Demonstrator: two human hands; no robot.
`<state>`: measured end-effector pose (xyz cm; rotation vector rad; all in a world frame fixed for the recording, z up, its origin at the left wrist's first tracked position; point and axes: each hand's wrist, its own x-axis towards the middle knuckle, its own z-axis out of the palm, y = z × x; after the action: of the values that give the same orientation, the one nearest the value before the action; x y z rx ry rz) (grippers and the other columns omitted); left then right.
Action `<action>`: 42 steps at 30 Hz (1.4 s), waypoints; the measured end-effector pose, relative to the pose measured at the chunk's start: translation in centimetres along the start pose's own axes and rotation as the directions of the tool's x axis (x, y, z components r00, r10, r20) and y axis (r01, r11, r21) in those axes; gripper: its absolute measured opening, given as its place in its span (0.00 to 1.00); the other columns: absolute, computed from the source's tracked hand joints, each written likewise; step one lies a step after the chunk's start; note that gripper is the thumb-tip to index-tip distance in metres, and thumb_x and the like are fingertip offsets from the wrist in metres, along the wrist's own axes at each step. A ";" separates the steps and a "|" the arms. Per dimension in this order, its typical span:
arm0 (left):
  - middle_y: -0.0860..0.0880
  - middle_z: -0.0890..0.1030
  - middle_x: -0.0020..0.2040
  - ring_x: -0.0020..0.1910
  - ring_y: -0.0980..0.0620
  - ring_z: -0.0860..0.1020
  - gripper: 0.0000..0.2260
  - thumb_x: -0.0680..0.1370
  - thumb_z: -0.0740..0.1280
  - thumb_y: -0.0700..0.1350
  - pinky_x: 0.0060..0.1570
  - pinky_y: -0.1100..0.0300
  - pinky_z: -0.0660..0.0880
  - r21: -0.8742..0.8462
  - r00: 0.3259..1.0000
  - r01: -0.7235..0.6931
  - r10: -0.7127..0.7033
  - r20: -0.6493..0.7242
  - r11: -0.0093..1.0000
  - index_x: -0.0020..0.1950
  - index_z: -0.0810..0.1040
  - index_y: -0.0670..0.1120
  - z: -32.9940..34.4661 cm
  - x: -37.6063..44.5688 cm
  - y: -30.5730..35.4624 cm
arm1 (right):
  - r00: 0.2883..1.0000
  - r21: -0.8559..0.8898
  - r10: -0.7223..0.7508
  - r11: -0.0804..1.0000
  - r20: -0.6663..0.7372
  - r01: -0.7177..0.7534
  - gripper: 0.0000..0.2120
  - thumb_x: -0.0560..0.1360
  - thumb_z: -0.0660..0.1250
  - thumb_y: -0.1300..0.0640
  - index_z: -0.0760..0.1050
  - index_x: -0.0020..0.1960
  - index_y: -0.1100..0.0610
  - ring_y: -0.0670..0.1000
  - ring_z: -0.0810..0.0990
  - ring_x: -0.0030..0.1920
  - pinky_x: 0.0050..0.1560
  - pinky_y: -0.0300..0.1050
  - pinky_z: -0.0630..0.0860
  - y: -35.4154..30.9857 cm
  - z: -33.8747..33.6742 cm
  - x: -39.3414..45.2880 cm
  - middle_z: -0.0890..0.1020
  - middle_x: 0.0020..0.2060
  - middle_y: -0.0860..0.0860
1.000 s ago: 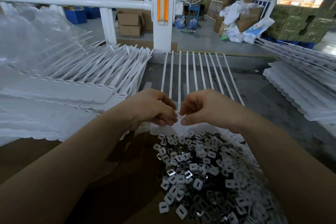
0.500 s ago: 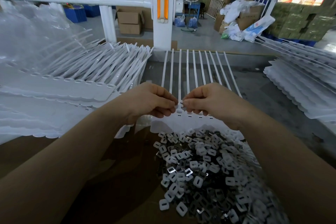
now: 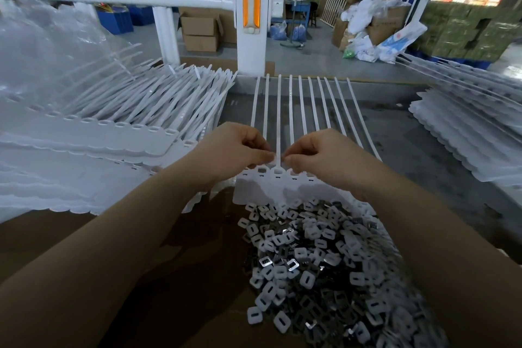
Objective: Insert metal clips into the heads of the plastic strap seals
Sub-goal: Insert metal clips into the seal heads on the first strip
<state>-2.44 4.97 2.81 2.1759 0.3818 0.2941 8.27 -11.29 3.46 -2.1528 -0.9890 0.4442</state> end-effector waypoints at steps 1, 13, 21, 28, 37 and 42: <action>0.54 0.83 0.35 0.36 0.58 0.79 0.03 0.74 0.74 0.46 0.39 0.62 0.76 0.024 0.998 0.017 -0.016 -0.053 1.000 0.40 0.82 0.51 0.2 0.2 -0.3 | 1.000 -0.071 0.001 0.997 0.013 0.000 0.02 0.76 0.70 0.51 0.80 0.44 0.45 0.42 0.81 0.43 0.42 0.41 0.76 0.1 0.1 0.0 0.83 0.41 0.44; 0.53 0.82 0.37 0.38 0.58 0.78 0.02 0.73 0.74 0.46 0.32 0.65 0.69 0.188 0.978 0.182 -0.157 -0.137 0.965 0.40 0.83 0.50 1.3 0.8 -0.8 | 0.993 -0.167 0.031 0.986 0.115 -0.011 0.02 0.74 0.71 0.51 0.80 0.43 0.46 0.46 0.81 0.42 0.39 0.40 0.77 0.5 0.5 -0.1 0.82 0.42 0.46; 0.53 0.81 0.38 0.40 0.56 0.79 0.04 0.72 0.74 0.46 0.33 0.64 0.69 0.271 0.986 0.160 -0.140 -0.091 0.949 0.38 0.82 0.50 1.2 1.0 -0.9 | 0.993 -0.168 0.038 0.986 0.109 -0.019 0.03 0.74 0.71 0.49 0.79 0.41 0.45 0.44 0.80 0.43 0.38 0.38 0.75 0.5 0.5 0.1 0.81 0.43 0.44; 0.56 0.79 0.39 0.41 0.59 0.77 0.04 0.72 0.75 0.48 0.34 0.67 0.70 0.332 0.997 0.054 -0.033 -0.071 0.942 0.40 0.81 0.53 1.0 0.7 -0.9 | 0.993 -0.173 0.039 0.985 0.112 -0.019 0.03 0.74 0.71 0.49 0.79 0.42 0.45 0.44 0.79 0.45 0.41 0.39 0.76 0.5 0.5 0.1 0.82 0.44 0.44; 0.62 0.76 0.39 0.40 0.63 0.76 0.02 0.75 0.72 0.48 0.39 0.69 0.70 0.467 0.989 -0.140 0.145 0.025 0.873 0.47 0.84 0.52 0.2 0.7 -1.5 | 0.992 -0.145 0.049 0.989 0.119 -0.031 0.03 0.74 0.71 0.50 0.80 0.42 0.45 0.43 0.79 0.45 0.41 0.39 0.76 0.6 0.5 0.1 0.82 0.45 0.44; 0.59 0.80 0.41 0.42 0.62 0.78 0.02 0.75 0.72 0.47 0.44 0.65 0.75 0.421 0.990 -0.137 0.131 0.042 0.897 0.46 0.82 0.51 0.4 0.7 -1.7 | 0.991 -0.142 0.050 0.989 0.121 -0.032 0.04 0.74 0.71 0.50 0.79 0.41 0.44 0.43 0.79 0.45 0.41 0.39 0.75 0.6 0.5 0.1 0.81 0.45 0.44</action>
<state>-1.94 5.87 1.28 2.6382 0.3084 0.2938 8.36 -11.20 2.66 -2.2977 -1.0738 0.5487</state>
